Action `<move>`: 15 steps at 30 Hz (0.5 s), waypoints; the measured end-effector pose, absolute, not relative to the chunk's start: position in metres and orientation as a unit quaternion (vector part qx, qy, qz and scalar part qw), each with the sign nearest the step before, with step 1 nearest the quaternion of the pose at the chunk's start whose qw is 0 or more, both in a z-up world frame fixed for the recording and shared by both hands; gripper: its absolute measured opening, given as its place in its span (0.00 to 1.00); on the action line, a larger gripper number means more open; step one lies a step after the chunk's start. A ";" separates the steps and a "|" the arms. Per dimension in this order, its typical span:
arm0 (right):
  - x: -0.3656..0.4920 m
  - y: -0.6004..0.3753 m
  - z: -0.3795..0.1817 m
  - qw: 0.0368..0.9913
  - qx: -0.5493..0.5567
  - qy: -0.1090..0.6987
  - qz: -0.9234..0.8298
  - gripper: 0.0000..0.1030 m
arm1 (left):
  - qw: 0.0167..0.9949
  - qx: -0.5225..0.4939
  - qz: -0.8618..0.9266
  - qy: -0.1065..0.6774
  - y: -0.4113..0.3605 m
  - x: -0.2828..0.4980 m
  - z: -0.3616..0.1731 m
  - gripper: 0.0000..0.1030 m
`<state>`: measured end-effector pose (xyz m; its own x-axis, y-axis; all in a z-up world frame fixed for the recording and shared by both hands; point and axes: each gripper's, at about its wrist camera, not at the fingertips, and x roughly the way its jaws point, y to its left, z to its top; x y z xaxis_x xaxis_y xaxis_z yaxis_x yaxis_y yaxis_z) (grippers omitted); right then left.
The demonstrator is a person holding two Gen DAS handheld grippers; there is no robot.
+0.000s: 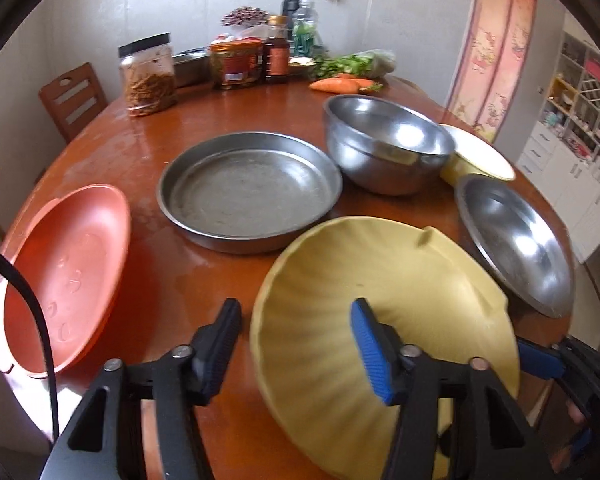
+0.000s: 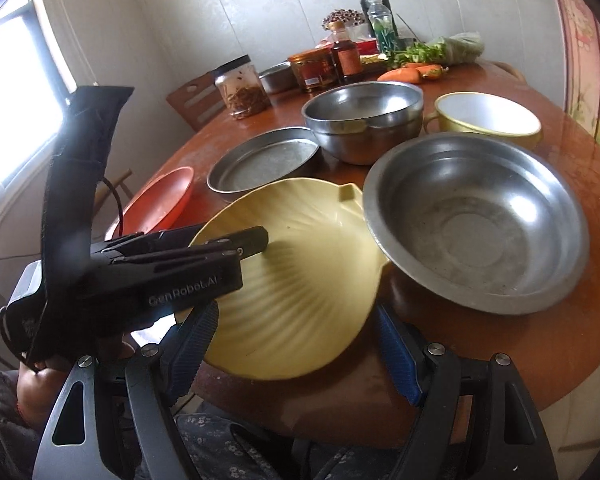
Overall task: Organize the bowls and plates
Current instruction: 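Lift the yellow plate with the left tool over the orange plate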
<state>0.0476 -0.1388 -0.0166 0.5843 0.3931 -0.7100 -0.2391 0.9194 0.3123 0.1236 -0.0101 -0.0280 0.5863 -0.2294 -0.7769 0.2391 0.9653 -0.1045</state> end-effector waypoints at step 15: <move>0.045 -0.104 -0.002 0.897 0.036 0.392 0.202 0.78 | 0.904 -0.009 -0.107 0.414 0.022 0.103 -0.008 0.51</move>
<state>0.0447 -0.1037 -0.0022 0.6112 0.3910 -0.6881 -0.3340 0.9157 0.2236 0.1028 0.0215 -0.0080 0.6337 -0.2013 -0.7469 0.1872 0.9768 -0.1045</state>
